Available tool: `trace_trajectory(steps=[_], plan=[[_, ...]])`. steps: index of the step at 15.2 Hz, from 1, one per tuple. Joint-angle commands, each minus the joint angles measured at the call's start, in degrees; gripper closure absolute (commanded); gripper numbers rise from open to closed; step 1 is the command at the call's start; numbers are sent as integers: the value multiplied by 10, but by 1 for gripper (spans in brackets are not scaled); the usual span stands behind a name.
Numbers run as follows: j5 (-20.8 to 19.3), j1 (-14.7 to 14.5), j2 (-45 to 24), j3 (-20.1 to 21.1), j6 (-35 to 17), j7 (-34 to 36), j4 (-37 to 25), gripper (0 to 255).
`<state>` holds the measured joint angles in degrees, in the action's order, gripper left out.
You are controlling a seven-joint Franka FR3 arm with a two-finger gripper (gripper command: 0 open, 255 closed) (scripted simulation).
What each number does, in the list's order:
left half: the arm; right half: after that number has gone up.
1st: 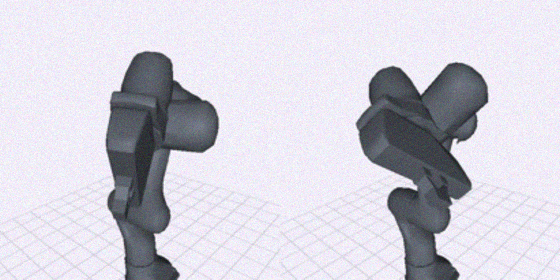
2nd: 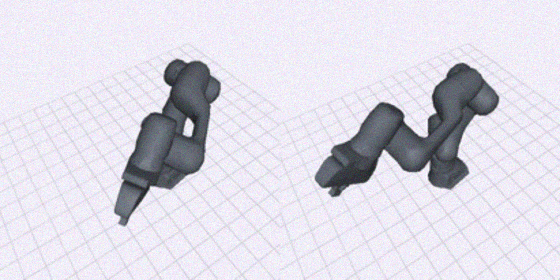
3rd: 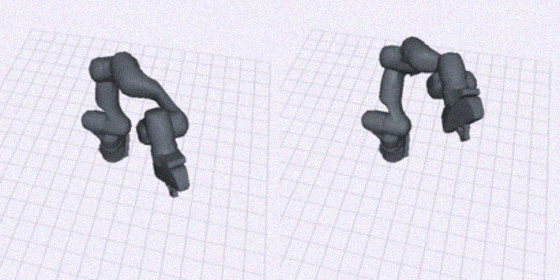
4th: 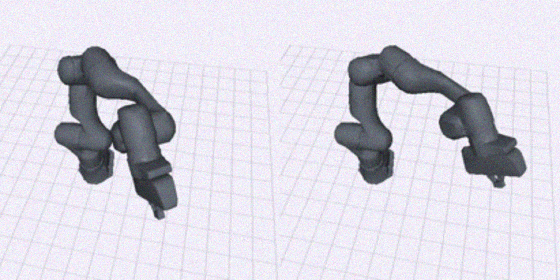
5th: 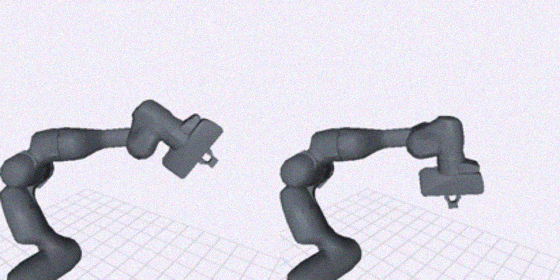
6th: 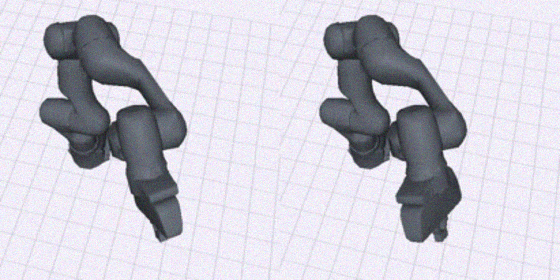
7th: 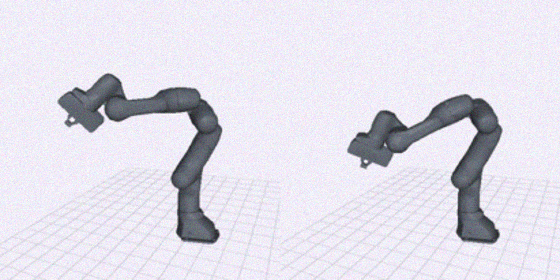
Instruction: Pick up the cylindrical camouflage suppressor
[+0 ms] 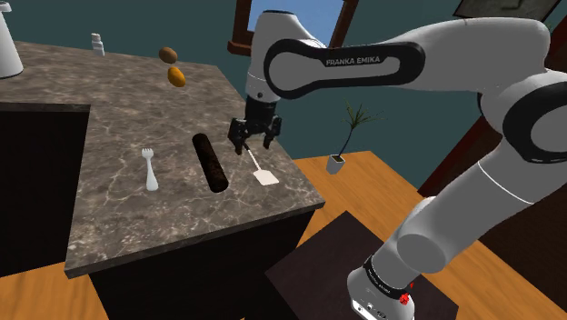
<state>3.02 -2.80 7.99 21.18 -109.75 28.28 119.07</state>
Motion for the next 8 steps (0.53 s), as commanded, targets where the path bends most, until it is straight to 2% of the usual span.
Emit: trace_trajectory(steps=[1,8], plan=[[-21,-4,-45,13,-12,27,-32,0],[-114,-41,-213,33,-14,115,-186,0]])
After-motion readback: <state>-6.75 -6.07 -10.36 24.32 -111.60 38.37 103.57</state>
